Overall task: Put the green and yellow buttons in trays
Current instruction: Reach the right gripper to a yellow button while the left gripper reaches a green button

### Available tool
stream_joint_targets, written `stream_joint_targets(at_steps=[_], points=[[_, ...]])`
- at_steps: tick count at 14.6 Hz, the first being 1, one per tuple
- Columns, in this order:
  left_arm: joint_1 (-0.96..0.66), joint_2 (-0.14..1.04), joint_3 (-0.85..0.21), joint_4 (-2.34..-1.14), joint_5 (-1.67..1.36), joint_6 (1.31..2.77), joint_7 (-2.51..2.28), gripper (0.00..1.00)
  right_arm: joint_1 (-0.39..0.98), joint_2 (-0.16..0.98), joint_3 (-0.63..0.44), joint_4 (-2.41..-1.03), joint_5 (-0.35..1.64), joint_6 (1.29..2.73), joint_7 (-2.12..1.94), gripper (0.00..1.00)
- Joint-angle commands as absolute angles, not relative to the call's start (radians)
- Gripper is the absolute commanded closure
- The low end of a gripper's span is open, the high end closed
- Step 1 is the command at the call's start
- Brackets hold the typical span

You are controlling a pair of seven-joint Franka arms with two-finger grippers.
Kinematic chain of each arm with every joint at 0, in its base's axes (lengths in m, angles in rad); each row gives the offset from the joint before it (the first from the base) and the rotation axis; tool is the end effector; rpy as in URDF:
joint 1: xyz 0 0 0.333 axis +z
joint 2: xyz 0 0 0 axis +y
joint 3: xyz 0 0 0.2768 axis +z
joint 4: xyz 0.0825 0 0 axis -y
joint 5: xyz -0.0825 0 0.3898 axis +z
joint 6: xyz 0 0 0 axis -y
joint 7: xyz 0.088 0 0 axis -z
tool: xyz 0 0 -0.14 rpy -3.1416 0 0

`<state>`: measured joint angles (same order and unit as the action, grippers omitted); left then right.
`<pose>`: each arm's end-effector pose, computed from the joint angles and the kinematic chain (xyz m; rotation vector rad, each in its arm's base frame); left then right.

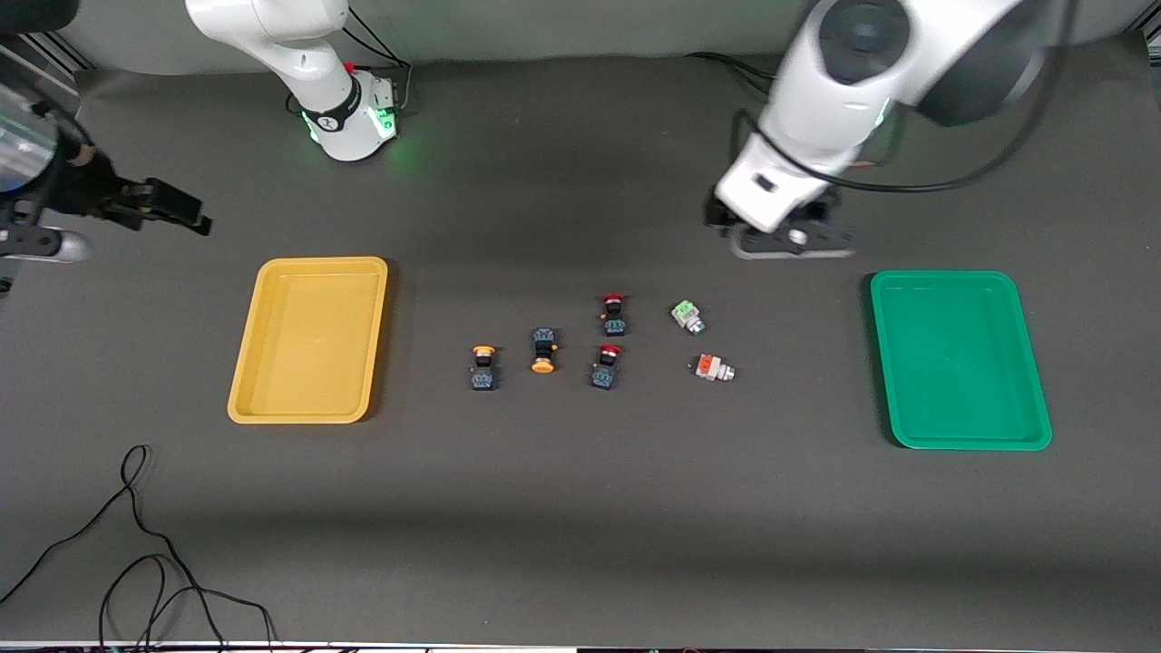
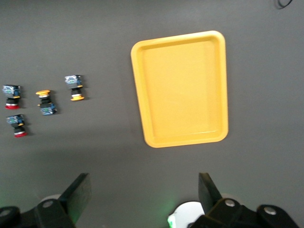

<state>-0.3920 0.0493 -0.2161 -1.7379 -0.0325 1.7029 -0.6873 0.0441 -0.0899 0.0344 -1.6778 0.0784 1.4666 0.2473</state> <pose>0.4665 -0.3280 0.4561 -3.1193 -0.1321 0.1438 0.5163 0.0529 0.5427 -3.0697 0.2549 0.2035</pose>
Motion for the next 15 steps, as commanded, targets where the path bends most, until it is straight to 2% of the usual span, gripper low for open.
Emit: stream_joint_targets(at_steps=[1, 5, 8, 11, 13, 15], points=[[-0.417, 0.052, -0.202, -1.767, -0.041, 1.73, -0.9, 0.07, 0.064, -0.028, 0.096, -1.646, 0.091, 1.479, 0.378, 0.0], [-0.416, 0.078, -0.202, -1.85, -0.041, 1.813, -1.057, 0.08, 0.191, 0.095, 0.107, -1.663, 0.092, 1.624, 0.546, 0.01], [-0.425, 0.11, -0.202, -2.009, -0.043, 2.029, -1.066, 0.08, 0.238, 0.187, 0.107, -1.709, 0.113, 1.768, 0.548, 0.0], [-0.454, 0.217, -0.202, -2.152, -0.04, 2.337, -1.145, 0.08, 0.275, 0.264, 0.106, -1.817, 0.114, 1.995, 0.554, 0.0], [-0.471, 0.308, -0.201, -2.169, -0.032, 2.459, -1.184, 0.08, 0.307, 0.314, 0.106, -1.883, 0.112, 2.132, 0.552, 0.0], [-0.474, 0.36, -0.201, -2.169, -0.026, 2.505, -1.186, 0.08, 0.345, 0.383, 0.104, -1.894, 0.113, 2.224, 0.554, 0.0]])
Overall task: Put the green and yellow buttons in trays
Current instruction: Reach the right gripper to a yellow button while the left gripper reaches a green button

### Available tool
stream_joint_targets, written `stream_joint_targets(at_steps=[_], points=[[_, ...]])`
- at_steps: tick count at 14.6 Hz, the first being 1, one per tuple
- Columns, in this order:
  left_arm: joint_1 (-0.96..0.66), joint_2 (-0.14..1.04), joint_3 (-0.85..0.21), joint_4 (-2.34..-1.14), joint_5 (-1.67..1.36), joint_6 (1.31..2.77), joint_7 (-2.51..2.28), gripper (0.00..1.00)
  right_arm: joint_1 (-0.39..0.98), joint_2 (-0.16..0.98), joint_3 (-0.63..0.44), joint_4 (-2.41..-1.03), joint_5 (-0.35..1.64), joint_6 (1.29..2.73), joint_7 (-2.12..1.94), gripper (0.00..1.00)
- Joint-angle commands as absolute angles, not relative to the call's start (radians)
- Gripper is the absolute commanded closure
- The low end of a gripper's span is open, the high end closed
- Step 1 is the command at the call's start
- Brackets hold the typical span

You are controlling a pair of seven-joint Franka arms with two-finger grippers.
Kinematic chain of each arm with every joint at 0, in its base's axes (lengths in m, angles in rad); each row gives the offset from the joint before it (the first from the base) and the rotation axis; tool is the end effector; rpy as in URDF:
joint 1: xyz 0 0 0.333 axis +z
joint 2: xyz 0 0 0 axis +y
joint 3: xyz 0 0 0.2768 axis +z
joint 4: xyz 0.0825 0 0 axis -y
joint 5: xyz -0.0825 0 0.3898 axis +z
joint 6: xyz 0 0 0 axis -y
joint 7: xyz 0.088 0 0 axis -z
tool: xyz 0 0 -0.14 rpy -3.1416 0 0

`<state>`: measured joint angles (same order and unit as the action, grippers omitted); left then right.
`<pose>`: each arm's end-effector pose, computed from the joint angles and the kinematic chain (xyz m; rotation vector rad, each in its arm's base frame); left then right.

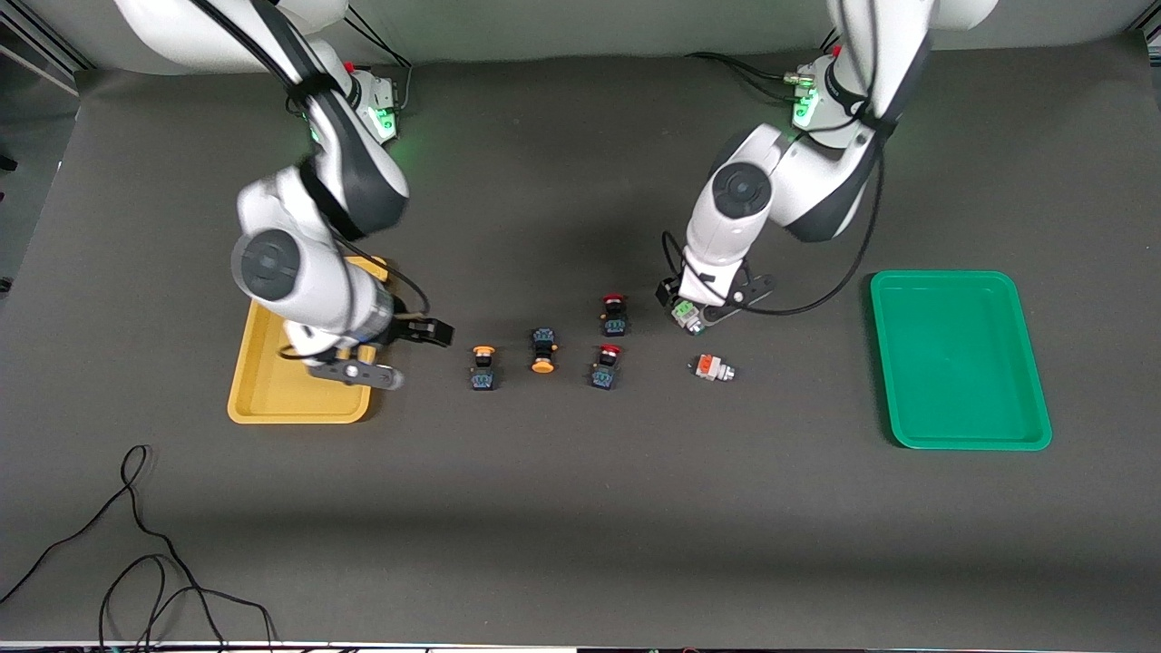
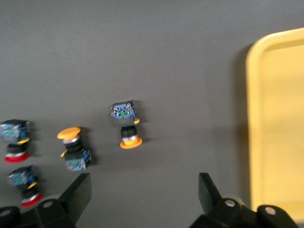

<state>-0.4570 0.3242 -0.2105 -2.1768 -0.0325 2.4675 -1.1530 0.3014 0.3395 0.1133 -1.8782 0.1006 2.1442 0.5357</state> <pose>0.4283 -0.3450 0.1671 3.0023 0.8002 -0.1324 0.5546 0.2508 0.2532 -3.0492 0.2809 0.1828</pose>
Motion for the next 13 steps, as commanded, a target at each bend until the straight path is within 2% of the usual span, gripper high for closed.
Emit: stream_joint_targets(at_steps=[1, 6, 8, 10, 11, 12, 13], points=[[-0.482, 0.373, -0.201, -2.169, -0.026, 2.516, -1.187, 0.08, 0.351, 0.421, 0.104, -1.894, 0.112, 2.277, 0.558, 0.0], [-0.482, 0.431, -0.196, -2.163, -0.025, 2.566, -1.186, 0.11, 0.388, 0.593, 0.1, -1.884, 0.1, 2.48, 0.557, 0.01], [-0.48, 0.44, -0.195, -2.158, -0.023, 2.568, -1.186, 0.21, 0.399, 0.612, 0.091, -1.882, 0.1, 2.496, 0.557, 0.02], [-0.477, 0.449, -0.189, -2.151, -0.015, 2.569, -1.186, 0.4, 0.399, 0.627, 0.091, -1.872, 0.098, 2.5, 0.557, 0.14], [-0.476, 0.451, -0.183, -2.149, -0.015, 2.569, -1.186, 0.46, 0.4, 0.637, 0.091, -1.867, 0.098, 2.505, 0.557, 0.24], [-0.477, 0.453, -0.173, -2.143, -0.015, 2.569, -1.186, 0.55, 0.4, 0.643, 0.091, -1.867, 0.091, 2.517, 0.557, 0.55], [-0.476, 0.453, -0.172, -2.14, -0.015, 2.568, -1.187, 0.69, 0.408, 0.644, 0.089, -1.867, 0.068, 2.52, 0.557, 1.0]])
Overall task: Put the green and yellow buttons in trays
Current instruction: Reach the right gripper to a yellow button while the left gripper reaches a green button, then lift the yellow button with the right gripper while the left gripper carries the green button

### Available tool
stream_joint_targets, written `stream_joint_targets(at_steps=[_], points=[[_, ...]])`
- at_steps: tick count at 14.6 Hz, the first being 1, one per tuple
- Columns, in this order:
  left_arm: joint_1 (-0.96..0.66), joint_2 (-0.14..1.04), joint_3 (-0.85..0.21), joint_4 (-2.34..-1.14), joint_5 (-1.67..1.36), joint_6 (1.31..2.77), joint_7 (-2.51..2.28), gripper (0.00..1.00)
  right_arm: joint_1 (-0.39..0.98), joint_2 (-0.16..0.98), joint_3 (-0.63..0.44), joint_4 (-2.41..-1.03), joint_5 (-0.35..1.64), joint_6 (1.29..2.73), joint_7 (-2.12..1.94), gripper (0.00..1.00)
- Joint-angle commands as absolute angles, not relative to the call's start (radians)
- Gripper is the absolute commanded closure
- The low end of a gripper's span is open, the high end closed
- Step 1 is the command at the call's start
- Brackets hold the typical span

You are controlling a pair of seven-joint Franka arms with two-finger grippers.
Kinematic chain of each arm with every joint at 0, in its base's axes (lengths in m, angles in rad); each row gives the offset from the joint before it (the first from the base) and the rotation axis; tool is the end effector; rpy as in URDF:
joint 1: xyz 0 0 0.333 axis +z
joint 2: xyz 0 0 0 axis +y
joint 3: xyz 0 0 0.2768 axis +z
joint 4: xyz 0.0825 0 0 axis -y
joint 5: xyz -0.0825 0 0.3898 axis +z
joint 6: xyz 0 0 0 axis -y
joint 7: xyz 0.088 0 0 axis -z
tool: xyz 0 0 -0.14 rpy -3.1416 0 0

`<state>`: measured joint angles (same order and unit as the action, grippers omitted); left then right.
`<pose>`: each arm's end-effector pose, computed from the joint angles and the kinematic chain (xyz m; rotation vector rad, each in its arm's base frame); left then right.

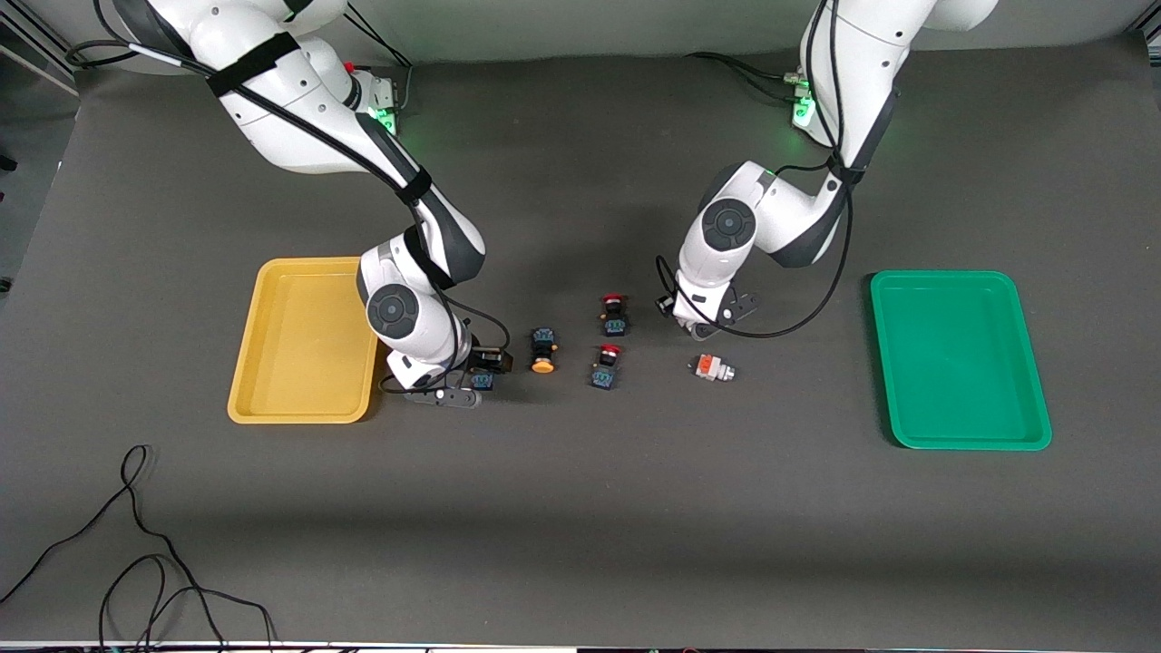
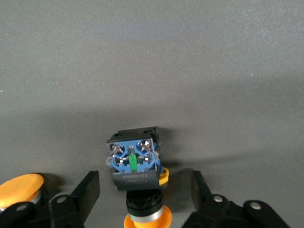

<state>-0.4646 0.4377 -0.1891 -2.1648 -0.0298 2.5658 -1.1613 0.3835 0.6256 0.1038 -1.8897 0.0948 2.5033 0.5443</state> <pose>0.4299 -0.3391 0.1179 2.9866 0.8412 -0.1460 0.5387 0.2892 0.1027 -3.0346 0.2322 0.1019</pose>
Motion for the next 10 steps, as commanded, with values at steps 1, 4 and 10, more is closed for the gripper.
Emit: stream_joint_targets(at_steps=[1, 4, 10], points=[[-0.472, 0.453, -0.167, -2.138, -0.015, 2.568, -1.187, 0.78, 0.411, 0.643, 0.083, -1.867, 0.048, 2.519, 0.566, 1.0], [-0.463, 0.425, -0.164, -2.1, -0.015, 2.513, -1.186, 0.81, 0.407, 0.606, 0.071, -1.856, 0.041, 2.464, 0.601, 1.0], [-0.414, 0.298, -0.17, -1.821, -0.029, 2.041, -1.1, 0.85, 0.402, 0.41, -0.03, -1.784, 0.041, 2.064, 0.534, 1.0]])
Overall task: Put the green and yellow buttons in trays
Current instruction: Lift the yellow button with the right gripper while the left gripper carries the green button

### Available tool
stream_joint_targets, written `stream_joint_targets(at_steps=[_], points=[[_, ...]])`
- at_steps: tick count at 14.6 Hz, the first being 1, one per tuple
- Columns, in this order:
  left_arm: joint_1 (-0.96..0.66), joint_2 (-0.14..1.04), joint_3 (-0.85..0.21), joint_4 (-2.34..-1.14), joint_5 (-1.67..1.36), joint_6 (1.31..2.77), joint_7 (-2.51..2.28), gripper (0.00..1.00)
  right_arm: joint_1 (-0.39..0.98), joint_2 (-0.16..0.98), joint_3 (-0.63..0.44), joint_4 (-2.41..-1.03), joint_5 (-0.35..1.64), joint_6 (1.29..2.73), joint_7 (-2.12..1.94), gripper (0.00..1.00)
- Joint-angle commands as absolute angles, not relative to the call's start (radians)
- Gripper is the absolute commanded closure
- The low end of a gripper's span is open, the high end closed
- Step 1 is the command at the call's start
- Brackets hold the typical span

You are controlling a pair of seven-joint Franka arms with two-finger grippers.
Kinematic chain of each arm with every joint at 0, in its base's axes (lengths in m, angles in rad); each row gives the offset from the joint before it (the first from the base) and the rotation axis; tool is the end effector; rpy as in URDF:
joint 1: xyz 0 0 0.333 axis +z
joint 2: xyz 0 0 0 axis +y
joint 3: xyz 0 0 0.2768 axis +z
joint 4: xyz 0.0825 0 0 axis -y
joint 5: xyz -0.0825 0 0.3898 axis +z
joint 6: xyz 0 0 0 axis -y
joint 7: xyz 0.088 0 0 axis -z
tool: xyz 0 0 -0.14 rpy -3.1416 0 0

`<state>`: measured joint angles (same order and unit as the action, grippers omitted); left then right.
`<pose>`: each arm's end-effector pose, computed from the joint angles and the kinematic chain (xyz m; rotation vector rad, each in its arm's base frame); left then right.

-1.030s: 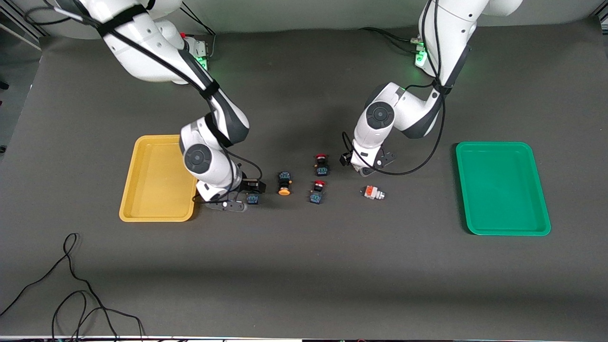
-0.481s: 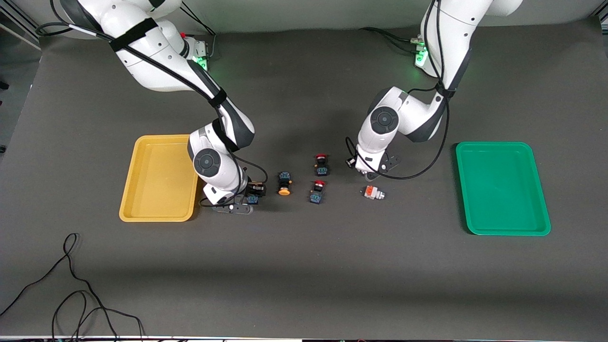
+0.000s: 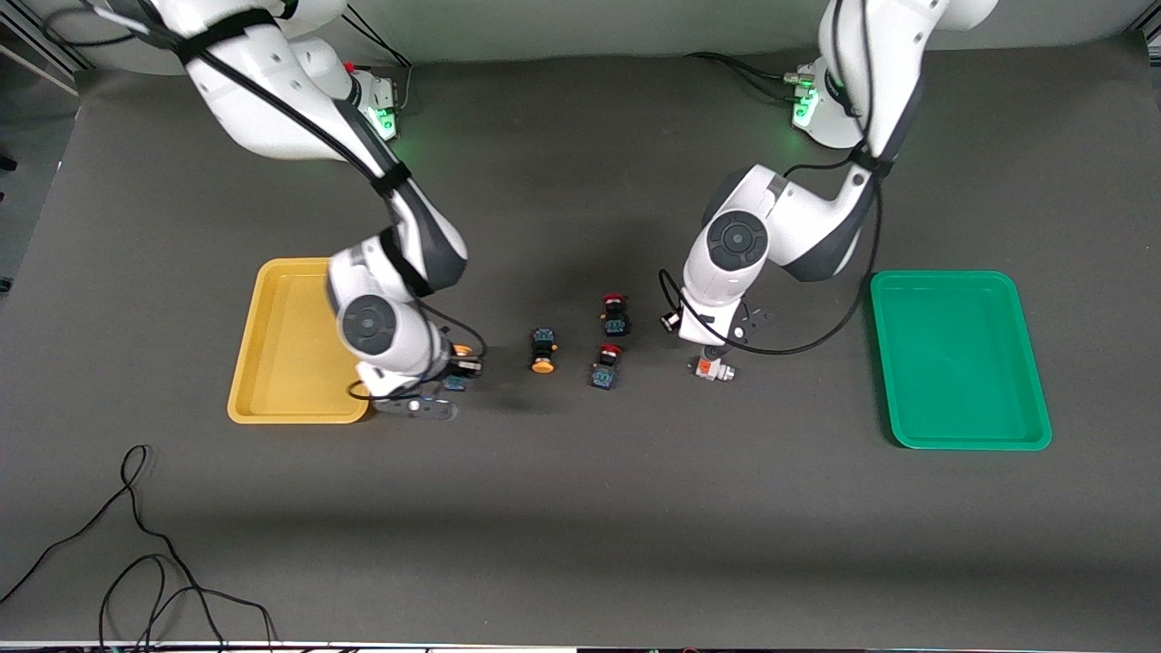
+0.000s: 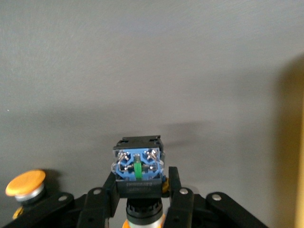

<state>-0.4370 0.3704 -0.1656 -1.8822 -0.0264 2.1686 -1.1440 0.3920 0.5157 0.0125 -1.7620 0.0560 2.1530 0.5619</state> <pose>0.5006 -0.3454 0.2358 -3.0036 -0.8732 0.1774 0.5761 0.2506 0.1930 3.1074 -0.2998 -0.2097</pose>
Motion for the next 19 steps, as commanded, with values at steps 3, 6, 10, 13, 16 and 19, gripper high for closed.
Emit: stream_joint_targets(at_steps=[3, 6, 10, 13, 16, 19], points=[[-0.339, 0.18, -0.169, -1.836, -0.061, 1.943, -0.935, 0.87, 0.402, 0.33, -0.147, -1.802, 0.054, 1.961, 0.34, 1.0], [-0.18, 0.102, -0.167, -1.868, -0.072, 1.841, -0.65, 0.87, 0.403, 0.301, -0.25, -1.914, 0.054, 2.041, 0.163, 1.0], [0.11, 0.025, -0.166, -1.913, -0.058, 1.753, -0.205, 0.87, 0.403, 0.279, -0.325, -2.175, 0.102, 2.371, 0.006, 1.0], [0.273, 0.054, -0.163, -1.917, -0.023, 1.787, 0.047, 0.87, 0.414, 0.316, -0.325, -2.253, 0.146, 2.497, -0.017, 1.0], [0.302, 0.113, -0.163, -2.014, 0.018, 1.973, 0.089, 0.87, 0.413, 0.333, -0.324, -2.292, 0.146, 2.556, -0.023, 1.0], [0.302, 0.197, -0.161, -2.172, 0.034, 2.282, 0.087, 0.87, 0.41, 0.334, -0.324, -2.29, 0.147, 2.551, -0.038, 1.0]])
